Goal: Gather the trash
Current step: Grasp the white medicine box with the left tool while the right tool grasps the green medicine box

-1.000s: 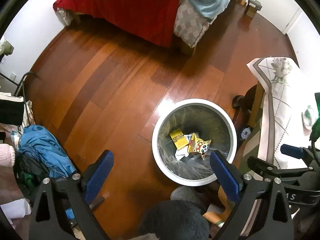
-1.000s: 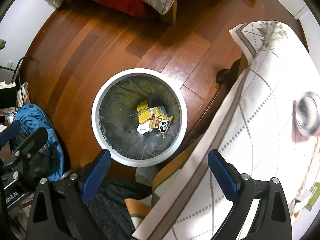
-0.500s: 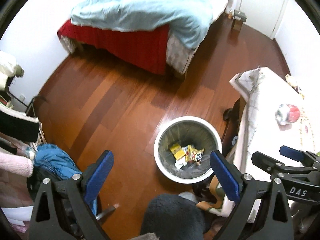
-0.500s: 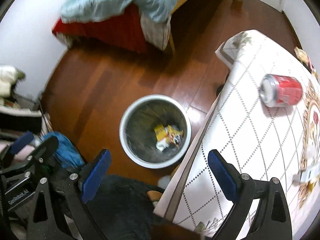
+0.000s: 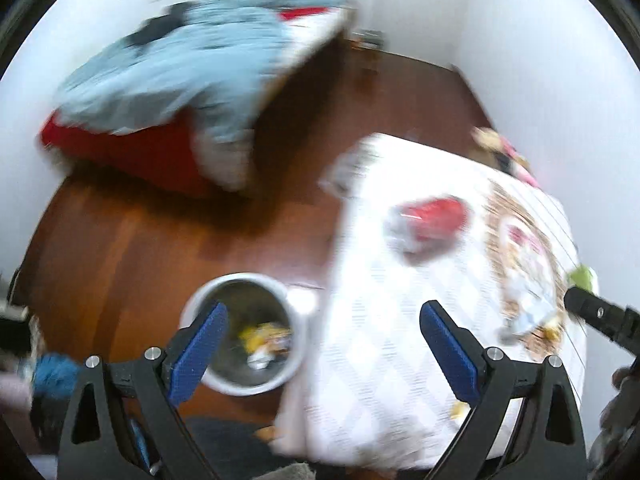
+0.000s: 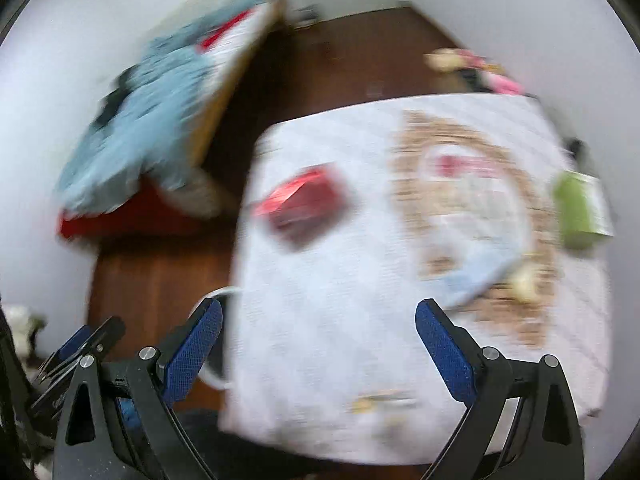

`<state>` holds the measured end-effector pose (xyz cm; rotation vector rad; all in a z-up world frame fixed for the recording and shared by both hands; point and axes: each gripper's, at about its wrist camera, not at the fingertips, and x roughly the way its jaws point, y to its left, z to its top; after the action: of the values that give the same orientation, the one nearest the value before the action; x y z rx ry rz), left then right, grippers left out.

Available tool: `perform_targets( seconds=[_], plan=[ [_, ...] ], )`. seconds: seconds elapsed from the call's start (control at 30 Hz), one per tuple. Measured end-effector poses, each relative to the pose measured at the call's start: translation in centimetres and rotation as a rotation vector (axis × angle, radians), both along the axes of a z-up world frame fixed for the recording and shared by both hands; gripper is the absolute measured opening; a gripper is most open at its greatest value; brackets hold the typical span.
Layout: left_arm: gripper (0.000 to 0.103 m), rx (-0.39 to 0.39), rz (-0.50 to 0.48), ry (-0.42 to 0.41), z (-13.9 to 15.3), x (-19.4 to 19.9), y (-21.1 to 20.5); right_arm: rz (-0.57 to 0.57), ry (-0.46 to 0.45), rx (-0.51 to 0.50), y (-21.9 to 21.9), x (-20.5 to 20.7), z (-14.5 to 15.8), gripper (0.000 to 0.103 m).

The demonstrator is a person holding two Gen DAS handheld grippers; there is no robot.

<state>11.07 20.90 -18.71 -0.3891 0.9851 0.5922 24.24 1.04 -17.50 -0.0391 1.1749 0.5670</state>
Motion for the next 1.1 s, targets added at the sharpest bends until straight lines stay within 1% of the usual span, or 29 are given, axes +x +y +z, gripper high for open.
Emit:
perform_targets(
  seconds=[0.03, 0.07, 0.13, 0.23, 0.27, 0.3, 0.33, 0.37, 0.43, 0.47, 0.5, 0.53, 0.57, 0.63, 0.7, 0.77, 0.8, 0.83, 0.87, 0.9, 1.0, 1.1],
  plan=[
    [0.098, 0.0, -0.037, 0.004, -0.5, 1.5, -1.2, -0.041, -0.002, -0.028, -2.1, 1.7, -0.5, 0.099],
    [0.098, 0.001, -0.107, 0.02, -1.4, 4.3, -3.2, -0.082, -0.003, -0.058, -4.4, 3.4, -1.0, 0.099],
    [0.098, -0.006, -0.231, 0.054, -3.2, 8.6, -6.7, -0.154, 0.005, -0.118, -8.6, 6.9, -2.2, 0.099],
    [0.098, -0.011, -0.44, 0.126, -6.2, 14.8, -12.4, -0.228, 0.044, -0.176, -13.7, 11.4, -4.3, 0.099],
    [0.097, -0.003, -0.521, 0.169, -7.7, 16.8, -14.6, -0.244, 0.055, -0.191, -15.0, 12.6, -4.9, 0.099],
    [0.097, 0.003, -0.565, 0.189, -8.5, 17.7, -15.8, -0.258, 0.065, -0.207, -16.3, 13.5, -5.6, 0.099],
    [0.097, 0.0, -0.634, 0.213, -9.6, 18.9, -17.4, -0.271, 0.08, -0.214, -17.7, 14.6, -6.5, 0.099],
    [0.097, 0.007, -0.685, 0.249, -10.8, 20.1, -18.8, -0.275, 0.088, -0.222, -18.3, 15.3, -7.0, 0.099],
    [0.097, 0.01, -0.762, 0.301, -12.7, 21.8, -20.7, -0.285, 0.098, -0.239, -19.8, 17.3, -8.2, 0.099],
    [0.091, 0.007, -0.787, 0.336, -13.8, 22.7, -21.2, -0.285, 0.102, -0.239, -20.4, 18.2, -8.5, 0.098],
    [0.071, 0.005, -0.797, 0.364, -14.7, 23.3, -21.5, -0.287, 0.108, -0.236, -20.8, 19.2, -8.9, 0.098],
    [0.063, 0.007, -0.794, 0.382, -15.3, 23.8, -21.6, -0.288, 0.11, -0.234, -21.0, 19.8, -9.3, 0.098],
    [0.042, -0.003, -0.785, 0.389, -15.7, 24.2, -21.4, -0.286, 0.11, -0.231, -21.0, 20.6, -9.5, 0.098],
    [0.039, -0.049, -0.742, 0.38, -15.8, 24.6, -20.7, -0.287, 0.105, -0.229, -21.0, 21.9, -10.1, 0.098],
    [0.034, -0.059, -0.696, 0.372, -15.8, 24.6, -20.1, -0.277, 0.114, -0.223, -20.4, 23.1, -10.9, 0.098],
    [0.033, -0.068, -0.653, 0.365, -15.8, 24.5, -19.5, -0.268, 0.129, -0.234, -19.1, 24.0, -11.9, 0.098],
    [0.033, -0.077, -0.626, 0.361, -15.8, 24.4, -19.1, -0.259, 0.137, -0.227, -18.7, 24.2, -12.4, 0.092],
    [0.032, -0.086, -0.607, 0.356, -15.8, 24.3, -18.9, -0.249, 0.148, -0.236, -18.3, 24.4, -12.9, 0.077],
    [0.032, -0.091, -0.597, 0.352, -15.8, 24.0, -18.7, -0.245, 0.151, -0.241, -18.1, 24.4, -13.1, 0.075],
    [0.032, -0.095, -0.587, 0.35, -15.8, 23.8, -18.6, -0.239, 0.14, -0.243, -18.0, 24.1, -12.9, 0.074],
    [0.032, -0.1, -0.573, 0.34, -15.8, 23.1, -18.5, -0.197, 0.188, -0.241, -18.4, 22.4, -12.8, 0.074],
    [0.031, -0.089, -0.58, 0.336, -15.8, 22.1, -18.3, -0.131, 0.202, -0.279, -19.3, 19.0, -12.4, 0.074]
  ],
)
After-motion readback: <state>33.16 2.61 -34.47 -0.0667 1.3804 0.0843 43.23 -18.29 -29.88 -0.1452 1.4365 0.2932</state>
